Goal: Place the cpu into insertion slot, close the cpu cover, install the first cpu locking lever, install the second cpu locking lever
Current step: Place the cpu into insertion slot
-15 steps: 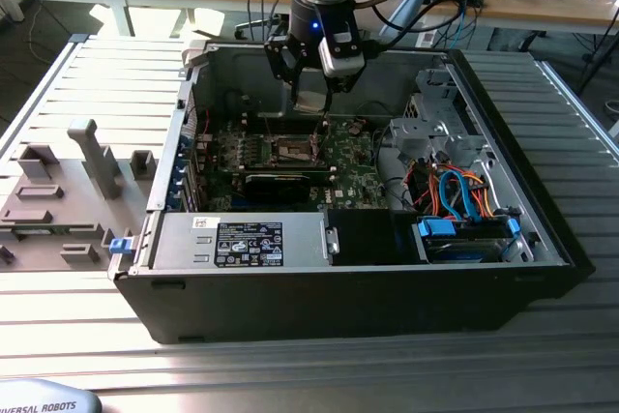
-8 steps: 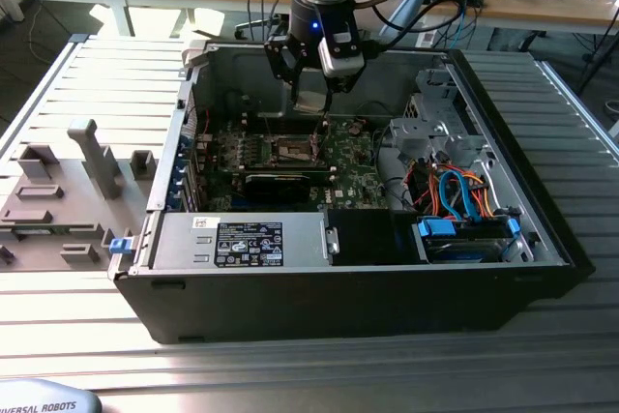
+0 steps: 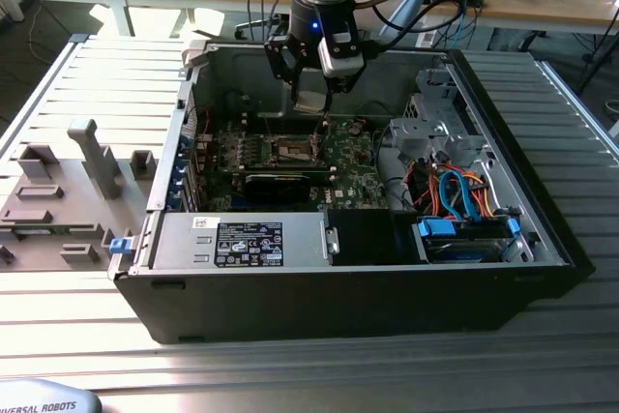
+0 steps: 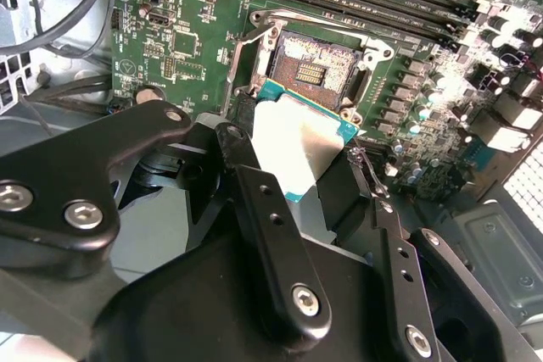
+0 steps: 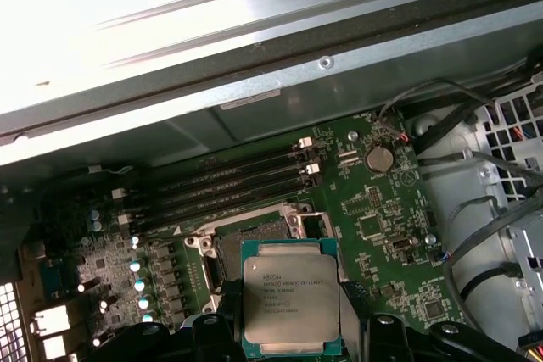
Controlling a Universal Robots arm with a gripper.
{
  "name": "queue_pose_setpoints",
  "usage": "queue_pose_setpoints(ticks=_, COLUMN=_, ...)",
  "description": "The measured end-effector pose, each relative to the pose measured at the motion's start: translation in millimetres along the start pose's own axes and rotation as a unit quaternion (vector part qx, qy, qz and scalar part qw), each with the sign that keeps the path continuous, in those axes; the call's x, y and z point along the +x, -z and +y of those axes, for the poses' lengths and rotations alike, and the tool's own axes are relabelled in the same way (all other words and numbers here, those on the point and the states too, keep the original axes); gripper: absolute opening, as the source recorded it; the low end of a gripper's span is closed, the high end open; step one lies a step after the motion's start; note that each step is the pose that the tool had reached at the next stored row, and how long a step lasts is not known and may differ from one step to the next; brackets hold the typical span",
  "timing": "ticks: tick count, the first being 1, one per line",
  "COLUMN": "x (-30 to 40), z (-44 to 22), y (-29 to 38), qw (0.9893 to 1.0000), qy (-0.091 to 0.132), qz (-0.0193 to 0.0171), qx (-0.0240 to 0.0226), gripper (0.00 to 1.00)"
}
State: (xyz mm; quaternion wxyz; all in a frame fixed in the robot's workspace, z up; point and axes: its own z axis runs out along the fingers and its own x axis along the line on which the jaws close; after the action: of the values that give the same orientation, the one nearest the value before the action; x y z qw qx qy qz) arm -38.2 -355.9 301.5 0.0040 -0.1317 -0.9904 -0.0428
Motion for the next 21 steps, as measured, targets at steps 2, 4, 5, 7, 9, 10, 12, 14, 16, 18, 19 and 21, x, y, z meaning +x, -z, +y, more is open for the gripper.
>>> queue_pose_setpoints(ticks=2, x=0.0, z=0.0, y=0.0, qw=1.0000, qy=-0.001, qz=-0.0001, qx=0.0000, gripper=0.54)
queue_pose_setpoints(ticks=4, x=0.0, z=0.0, y=0.0, qw=1.0000, qy=-0.002, qz=-0.0002, qx=0.0000, gripper=0.54)
queue_pose_setpoints(ticks=5, x=0.0, z=0.0, y=0.0, qw=1.0000, qy=-0.003, qz=-0.0002, qx=0.0000, gripper=0.54)
queue_pose_setpoints(ticks=7, x=0.0, z=0.0, y=-0.1, qw=1.0000, qy=-0.004, qz=-0.0003, qx=-0.0001, gripper=0.54)
queue_pose_setpoints(ticks=9, x=0.0, z=0.0, y=-0.1, qw=1.0000, qy=-0.005, qz=-0.0004, qx=-0.0001, gripper=0.54)
queue_pose_setpoints(ticks=10, x=0.0, z=0.0, y=-0.1, qw=1.0000, qy=-0.005, qz=-0.0005, qx=-0.0001, gripper=0.54)
queue_pose_setpoints(ticks=12, x=0.0, z=0.0, y=-0.1, qw=1.0000, qy=-0.006, qz=-0.0005, qx=-0.0001, gripper=0.54)
queue_pose_setpoints(ticks=14, x=0.0, z=0.0, y=-0.1, qw=1.0000, qy=-0.007, qz=-0.0006, qx=-0.0001, gripper=0.54)
queue_pose_setpoints(ticks=16, x=0.0, z=0.0, y=-0.2, qw=1.0000, qy=-0.008, qz=-0.0007, qx=-0.0001, gripper=0.54)
queue_pose_setpoints(ticks=18, x=0.0, z=0.0, y=-0.2, qw=1.0000, qy=-0.009, qz=-0.0008, qx=-0.0002, gripper=0.54)
queue_pose_setpoints(ticks=19, x=0.0, z=0.0, y=-0.2, qw=1.0000, qy=-0.010, qz=-0.0008, qx=-0.0002, gripper=0.54)
queue_pose_setpoints(ticks=21, x=0.0, z=0.0, y=-0.2, qw=0.9999, qy=-0.011, qz=-0.0009, qx=-0.0002, gripper=0.54)
